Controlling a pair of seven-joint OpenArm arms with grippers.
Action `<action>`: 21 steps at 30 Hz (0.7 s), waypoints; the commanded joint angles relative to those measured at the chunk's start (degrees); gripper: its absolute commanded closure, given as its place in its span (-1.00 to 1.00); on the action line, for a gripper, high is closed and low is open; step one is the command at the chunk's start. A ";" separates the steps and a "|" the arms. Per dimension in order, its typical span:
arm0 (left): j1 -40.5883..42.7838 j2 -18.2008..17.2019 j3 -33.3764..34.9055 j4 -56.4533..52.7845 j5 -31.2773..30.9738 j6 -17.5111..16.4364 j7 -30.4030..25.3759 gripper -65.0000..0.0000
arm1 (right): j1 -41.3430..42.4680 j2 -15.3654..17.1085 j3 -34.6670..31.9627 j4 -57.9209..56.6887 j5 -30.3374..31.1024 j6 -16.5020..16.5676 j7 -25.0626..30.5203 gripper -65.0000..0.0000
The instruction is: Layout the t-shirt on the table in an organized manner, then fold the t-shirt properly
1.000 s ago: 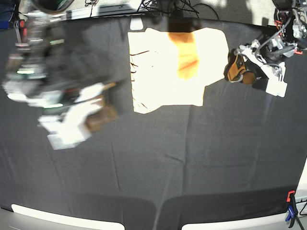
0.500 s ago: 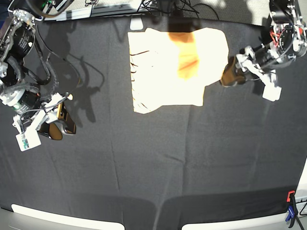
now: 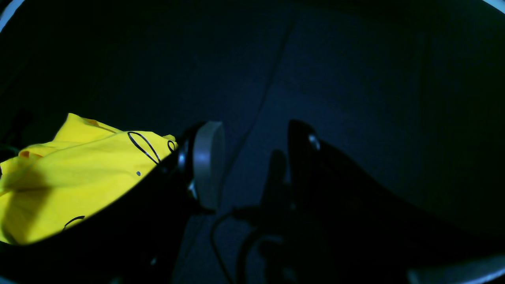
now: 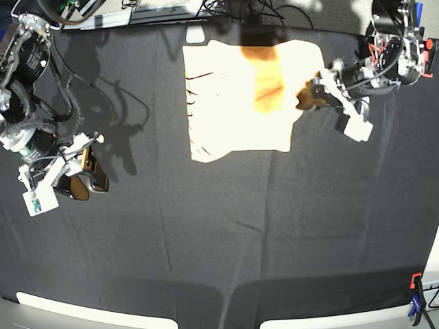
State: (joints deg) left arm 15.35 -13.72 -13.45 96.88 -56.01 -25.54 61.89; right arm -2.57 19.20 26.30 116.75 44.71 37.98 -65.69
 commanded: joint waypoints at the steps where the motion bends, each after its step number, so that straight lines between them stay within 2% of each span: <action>1: -0.61 -0.46 -0.83 0.94 -1.07 -0.22 -2.14 1.00 | 0.79 0.79 0.20 1.01 0.92 0.39 1.42 0.20; 5: -1.38 -0.44 -4.59 1.77 -1.09 -0.22 -6.73 1.00 | 0.76 0.79 0.20 1.01 0.96 0.39 1.42 0.20; 12: -5.92 -0.46 -7.10 2.25 -0.87 -0.26 -7.02 1.00 | 0.59 0.79 0.20 0.98 1.86 0.39 1.44 0.20; 13: -6.23 -0.52 -7.10 2.25 -0.87 -0.92 -6.10 1.00 | 0.52 0.76 0.20 0.98 2.08 0.39 1.42 0.20; 15: -6.86 -0.94 -7.10 2.25 -1.36 -6.69 -2.23 1.00 | 0.44 0.76 0.20 0.98 1.99 0.42 1.42 0.20; 16: -7.19 -1.31 -7.10 2.27 -2.32 -9.33 1.40 0.82 | 0.44 0.76 0.20 0.98 2.01 0.42 1.42 0.20; 18: -7.58 -2.10 -7.10 2.27 -4.28 -10.10 8.59 0.32 | 0.46 0.79 0.20 0.98 2.01 0.42 1.42 0.20; 19: -7.39 -2.51 -7.10 2.25 -3.82 -10.12 10.21 0.17 | 0.46 0.76 0.20 0.98 2.03 0.42 1.42 0.20; 21: -5.79 -3.54 -7.10 2.23 -2.99 -9.38 9.66 0.14 | 0.46 0.76 0.20 0.98 2.03 0.42 1.42 0.20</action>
State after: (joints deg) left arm 9.54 -16.58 -20.27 98.04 -58.04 -34.52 71.99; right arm -2.87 19.20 26.33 116.75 45.65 37.98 -65.69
